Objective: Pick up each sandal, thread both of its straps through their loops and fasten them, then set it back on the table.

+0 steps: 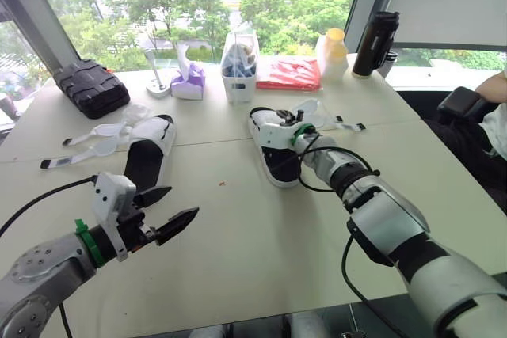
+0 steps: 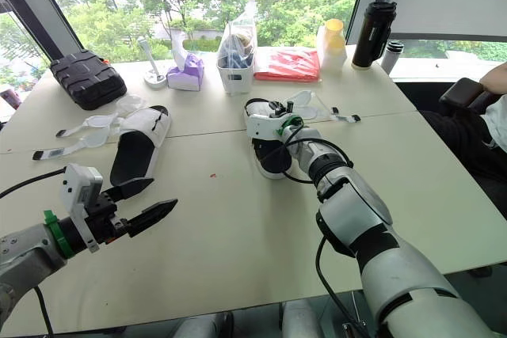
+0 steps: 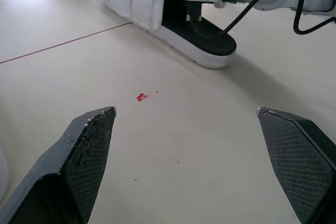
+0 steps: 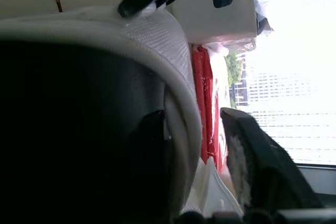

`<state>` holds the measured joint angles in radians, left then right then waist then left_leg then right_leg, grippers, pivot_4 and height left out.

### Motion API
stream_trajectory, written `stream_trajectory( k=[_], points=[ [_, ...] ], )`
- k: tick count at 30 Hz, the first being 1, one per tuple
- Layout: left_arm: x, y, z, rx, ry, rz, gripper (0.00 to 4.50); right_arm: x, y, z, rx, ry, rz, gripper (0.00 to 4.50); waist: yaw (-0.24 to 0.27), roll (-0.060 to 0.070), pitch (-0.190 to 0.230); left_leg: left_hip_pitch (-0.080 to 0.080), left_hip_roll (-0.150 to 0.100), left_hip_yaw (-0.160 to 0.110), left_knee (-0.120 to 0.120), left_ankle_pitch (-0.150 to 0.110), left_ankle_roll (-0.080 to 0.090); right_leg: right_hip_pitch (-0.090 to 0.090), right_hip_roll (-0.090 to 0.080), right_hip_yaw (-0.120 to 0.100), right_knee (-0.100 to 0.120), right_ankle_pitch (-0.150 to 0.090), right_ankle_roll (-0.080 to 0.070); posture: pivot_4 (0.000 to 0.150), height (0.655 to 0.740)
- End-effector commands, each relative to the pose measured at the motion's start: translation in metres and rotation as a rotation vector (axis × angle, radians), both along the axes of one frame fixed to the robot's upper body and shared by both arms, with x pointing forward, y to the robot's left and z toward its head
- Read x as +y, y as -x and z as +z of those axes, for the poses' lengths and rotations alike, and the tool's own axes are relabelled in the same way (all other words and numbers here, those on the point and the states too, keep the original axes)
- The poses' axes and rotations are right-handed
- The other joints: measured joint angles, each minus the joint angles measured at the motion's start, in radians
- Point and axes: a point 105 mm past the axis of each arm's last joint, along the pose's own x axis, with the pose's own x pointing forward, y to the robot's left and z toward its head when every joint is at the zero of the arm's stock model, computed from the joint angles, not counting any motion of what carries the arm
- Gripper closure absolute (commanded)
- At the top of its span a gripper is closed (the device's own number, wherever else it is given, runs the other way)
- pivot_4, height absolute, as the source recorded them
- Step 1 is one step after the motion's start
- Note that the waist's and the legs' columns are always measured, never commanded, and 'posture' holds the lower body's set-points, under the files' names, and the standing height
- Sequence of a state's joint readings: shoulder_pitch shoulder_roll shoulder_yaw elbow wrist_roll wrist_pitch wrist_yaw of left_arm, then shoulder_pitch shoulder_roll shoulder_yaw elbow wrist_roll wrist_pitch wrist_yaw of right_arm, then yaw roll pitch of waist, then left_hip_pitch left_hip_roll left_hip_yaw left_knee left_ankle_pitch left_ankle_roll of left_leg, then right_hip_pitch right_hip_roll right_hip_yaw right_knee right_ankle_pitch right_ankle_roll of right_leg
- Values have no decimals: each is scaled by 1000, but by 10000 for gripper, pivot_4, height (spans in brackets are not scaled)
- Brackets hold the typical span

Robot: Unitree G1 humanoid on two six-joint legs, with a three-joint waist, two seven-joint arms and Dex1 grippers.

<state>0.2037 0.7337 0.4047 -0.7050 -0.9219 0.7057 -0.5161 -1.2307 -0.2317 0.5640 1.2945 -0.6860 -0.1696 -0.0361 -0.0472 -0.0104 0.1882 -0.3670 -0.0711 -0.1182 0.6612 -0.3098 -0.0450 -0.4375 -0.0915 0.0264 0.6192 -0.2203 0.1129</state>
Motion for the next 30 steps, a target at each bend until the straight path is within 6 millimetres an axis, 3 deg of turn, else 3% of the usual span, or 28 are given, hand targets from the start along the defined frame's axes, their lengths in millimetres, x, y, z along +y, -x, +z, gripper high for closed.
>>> stream_trajectory(
  k=[1,6,11,14,19,22,30],
  points=[
    [-4,2,6,-44,-7,-10,0,13,-2,27,-80,-31,33,43575,0,0,0,-1,0,0,0,0,0,-1,0,0,0,0,0,1500,7400],
    [-5,0,6,-45,-6,-14,0,18,-1,26,-73,-50,46,44450,-2,0,0,-4,0,0,0,1,-1,-5,0,1,1,1,-1,1500,7400],
    [-6,-2,7,-47,-5,-24,0,28,7,47,-111,-133,189,44450,-8,0,0,-5,0,0,0,1,-1,-6,1,1,1,1,-1,1500,7400],
    [-5,-3,7,-46,-4,-34,0,33,29,62,-103,-179,423,44450,-10,0,0,-6,0,0,0,1,-1,-6,1,1,1,1,-1,1500,7400],
    [-2,-6,6,-42,-10,-47,0,33,81,65,-47,-107,797,44450,-15,0,0,-6,0,0,0,0,-1,-6,1,1,0,1,-1,1500,7400],
    [1,-10,8,-42,-14,-61,0,29,116,54,7,-3,1008,44450,-20,0,0,-6,0,0,0,0,-1,-6,1,1,0,1,-1,1500,7400],
    [-1,-14,9,-47,-19,-83,0,29,155,22,94,150,1244,44450,-21,0,0,-4,2,1,1,1,-1,-5,2,2,3,1,-1,1500,7400]
  ],
)
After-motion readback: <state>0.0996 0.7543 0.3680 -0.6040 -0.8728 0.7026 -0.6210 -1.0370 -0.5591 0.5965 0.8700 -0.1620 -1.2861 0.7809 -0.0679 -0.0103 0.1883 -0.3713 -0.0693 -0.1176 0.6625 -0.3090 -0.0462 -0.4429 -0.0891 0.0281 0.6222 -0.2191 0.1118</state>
